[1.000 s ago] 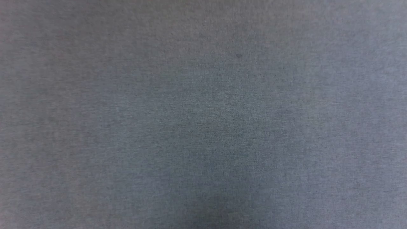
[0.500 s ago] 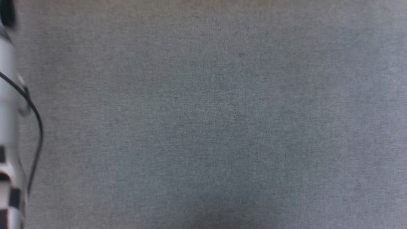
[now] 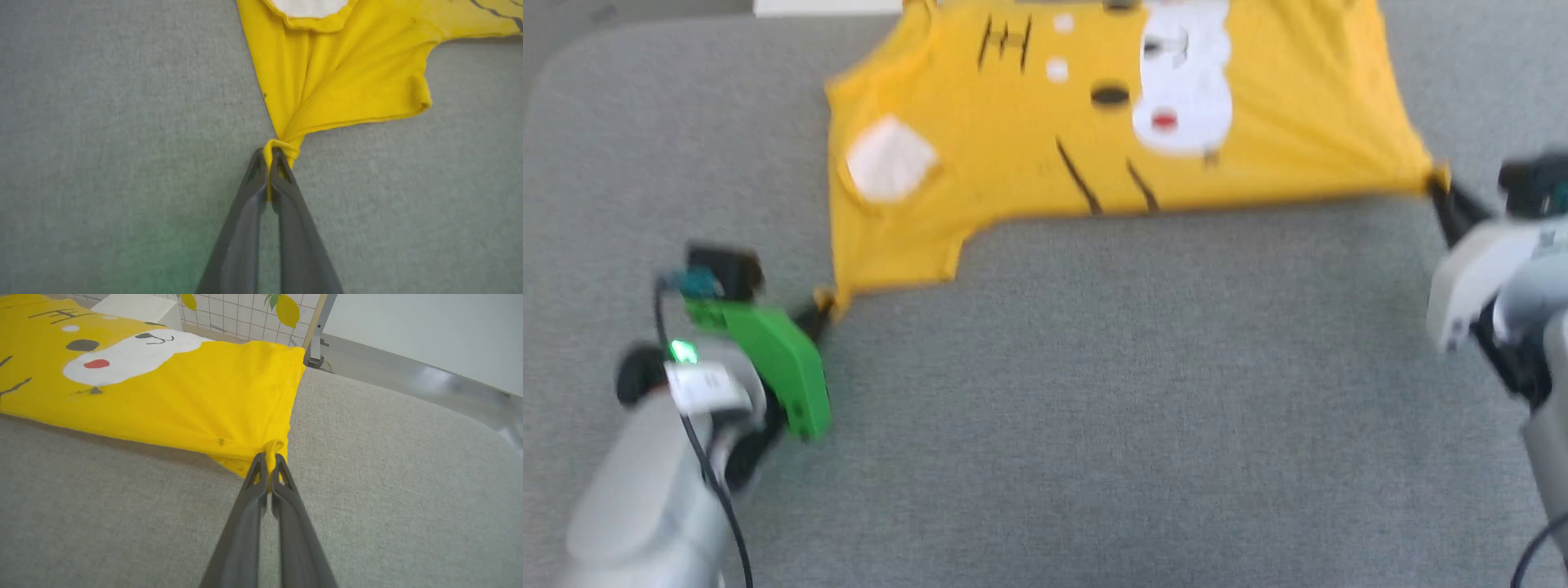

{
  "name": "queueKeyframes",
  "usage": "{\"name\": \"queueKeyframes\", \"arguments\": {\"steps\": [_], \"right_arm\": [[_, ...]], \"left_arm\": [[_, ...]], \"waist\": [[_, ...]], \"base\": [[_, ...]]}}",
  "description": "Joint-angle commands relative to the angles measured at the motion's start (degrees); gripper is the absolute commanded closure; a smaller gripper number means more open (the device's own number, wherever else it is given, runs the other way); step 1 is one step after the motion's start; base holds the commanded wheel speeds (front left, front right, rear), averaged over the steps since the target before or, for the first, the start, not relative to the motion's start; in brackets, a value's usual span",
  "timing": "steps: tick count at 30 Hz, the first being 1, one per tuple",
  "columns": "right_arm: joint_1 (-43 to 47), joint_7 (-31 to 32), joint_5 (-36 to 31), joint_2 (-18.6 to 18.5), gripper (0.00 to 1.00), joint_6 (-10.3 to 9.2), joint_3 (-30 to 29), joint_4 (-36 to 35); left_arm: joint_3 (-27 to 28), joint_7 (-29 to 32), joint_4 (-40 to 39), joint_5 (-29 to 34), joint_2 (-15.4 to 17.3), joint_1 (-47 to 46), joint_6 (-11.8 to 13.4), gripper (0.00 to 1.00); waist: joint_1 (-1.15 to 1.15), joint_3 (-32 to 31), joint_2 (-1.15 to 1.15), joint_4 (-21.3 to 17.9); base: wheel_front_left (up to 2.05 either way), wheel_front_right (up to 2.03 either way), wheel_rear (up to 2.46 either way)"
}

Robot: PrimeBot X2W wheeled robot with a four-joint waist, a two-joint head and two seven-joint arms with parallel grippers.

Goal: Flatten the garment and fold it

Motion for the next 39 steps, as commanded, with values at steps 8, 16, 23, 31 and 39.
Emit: {"name": "queueKeyframes", "arguments": {"steps": [8, 16, 23, 31, 39], "right_arm": [[15.0, 4.9, 1.7, -1.0, 1.0, -0.11, -3.4, -6.2], [27.2, 10.6, 1.8, 1.2, 1.0, -0.11, -8.1, -12.8], [38.0, 17.9, 1.4, 5.9, 1.0, -0.11, -13.3, -19.3], [43.4, 16.8, -1.1, 11.7, 1.0, -0.11, -17.1, -25.6], [42.7, 4.3, -2.4, 13.2, 1.0, -0.11, -16.9, -25.7]], "left_arm": [[-1.3, 9.2, -15.2, -4.2, 2.3, 20.2, 5.7, 1.0], [-2.0, 13.3, -25.7, -5.0, 4.0, 34.0, 12.2, 1.0], [-2.5, 13.7, -29.6, -3.7, 4.9, 39.5, 15.3, 1.0], [-3.7, 7.9, -30.0, 1.1, 5.2, 40.3, 15.5, 1.0], [-2.9, -18.4, -23.2, 11.6, 1.2, 32.3, 14.0, 1.0]], "waist": [[0.0, -9.6, 0.0, 2.3], [0.0, -11.9, 0.0, 2.3], [0.0, -12.9, 0.0, 2.7], [0.0, -12.6, 0.0, 2.4], [0.0, -12.8, 0.0, 2.3]], "base": [[0.0, 0.0, 0.0], [0.0, 0.0, 0.0], [0.0, 0.0, 0.0], [0.0, 0.0, 0.0], [0.0, 0.0, 0.0]]}}
